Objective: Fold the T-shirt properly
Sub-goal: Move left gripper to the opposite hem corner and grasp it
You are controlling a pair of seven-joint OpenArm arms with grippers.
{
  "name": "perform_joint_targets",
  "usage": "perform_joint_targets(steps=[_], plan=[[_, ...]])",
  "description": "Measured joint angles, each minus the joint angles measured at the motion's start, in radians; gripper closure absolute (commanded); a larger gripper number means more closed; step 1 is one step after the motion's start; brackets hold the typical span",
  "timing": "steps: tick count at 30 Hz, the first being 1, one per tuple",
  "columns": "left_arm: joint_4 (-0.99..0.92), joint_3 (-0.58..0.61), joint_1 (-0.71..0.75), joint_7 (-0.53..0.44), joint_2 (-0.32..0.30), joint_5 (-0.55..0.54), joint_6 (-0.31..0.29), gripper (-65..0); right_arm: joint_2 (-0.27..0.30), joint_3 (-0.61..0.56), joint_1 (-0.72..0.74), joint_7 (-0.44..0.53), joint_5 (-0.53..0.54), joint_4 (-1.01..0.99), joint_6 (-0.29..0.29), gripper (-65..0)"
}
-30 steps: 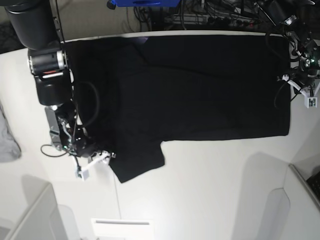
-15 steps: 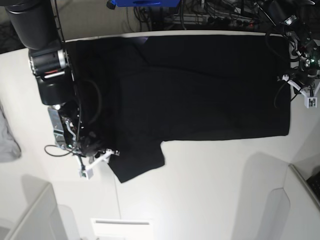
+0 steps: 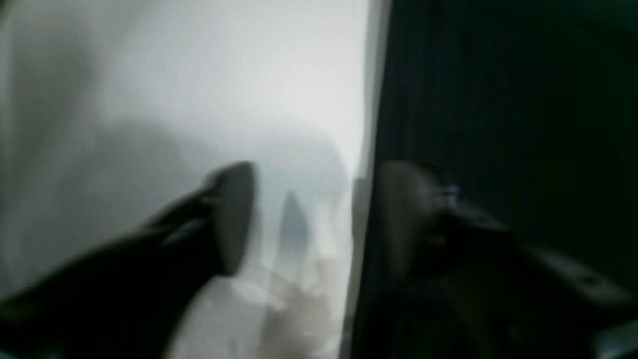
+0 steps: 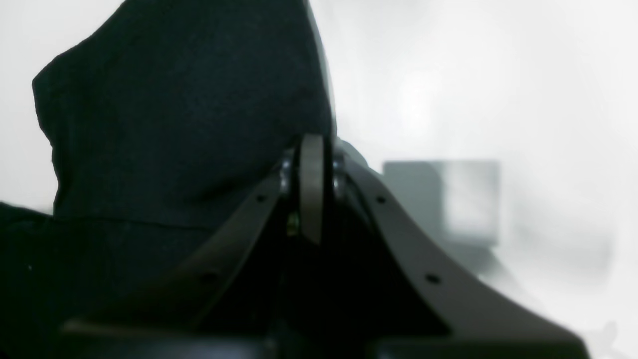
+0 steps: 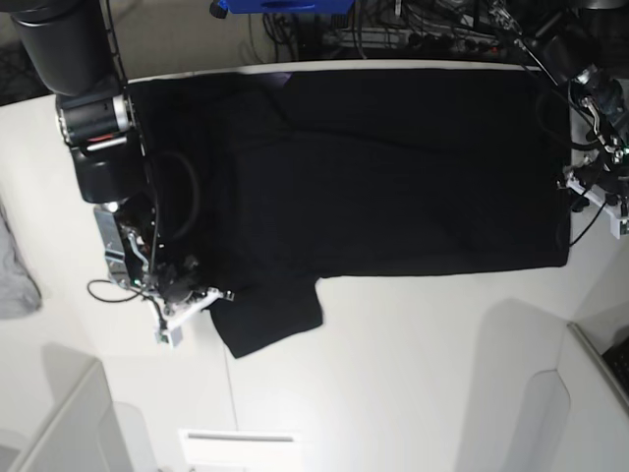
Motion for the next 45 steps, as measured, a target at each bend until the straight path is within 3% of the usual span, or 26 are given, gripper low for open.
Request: perform_joint_targets(steps=[3, 8, 12, 16, 23, 27, 35, 37, 45], plan=[[0.0, 0.003, -0.042, -0.003, -0.004, 0.0, 0.0, -56.3, 0.0, 0.0, 0.0, 0.0, 0.0, 0.0, 0.0, 0.0], [-0.131, 0.002, -0.133, -0.003, -0.008, 0.007, 0.001, -56.4, 0.0, 0.001, -0.002, 0.005, 0.002, 0.0, 0.0, 0.0], [-0.287, 0.011, -0.236, -0.003, -0.039, 0.072, 0.003, -56.4, 0.0, 0.001, -0.002, 0.005, 0.004, 0.0, 0.0, 0.0], [-0.349, 0.087, -0.278, -0.142, -0.057, 0.106, 0.005, -56.4, 0.0, 0.002, -0.002, 0.004, 0.004, 0.0, 0.0, 0.0], [-0.536, 0.126, -0.36, -0.2, -0.052, 0.155, -0.002, -56.4, 0.0, 0.002, -0.002, 0.003, 0.003, 0.0, 0.0, 0.0], [-0.612, 0.131, -0.381, -0.306, -0.056, 0.15, 0.008, -56.3, 0.0, 0.002, -0.001, 0.004, 0.003, 0.0, 0.0, 0.0], [-0.656, 0.133, -0.4, -0.331, -0.057, 0.146, 0.012, -55.8, 0.0, 0.002, -0.002, 0.003, 0.003, 0.0, 0.0, 0.0], [-0.655, 0.133, -0.4, -0.331, -0.057, 0.146, 0.012, -50.2, 0.0, 0.002, -0.002, 0.003, 0.003, 0.0, 0.0, 0.0], [-0.655, 0.133, -0.378, -0.345, -0.061, 0.131, 0.015, -9.4, 0.0, 0.002, -0.002, 0.003, 0.003, 0.0, 0.0, 0.0]])
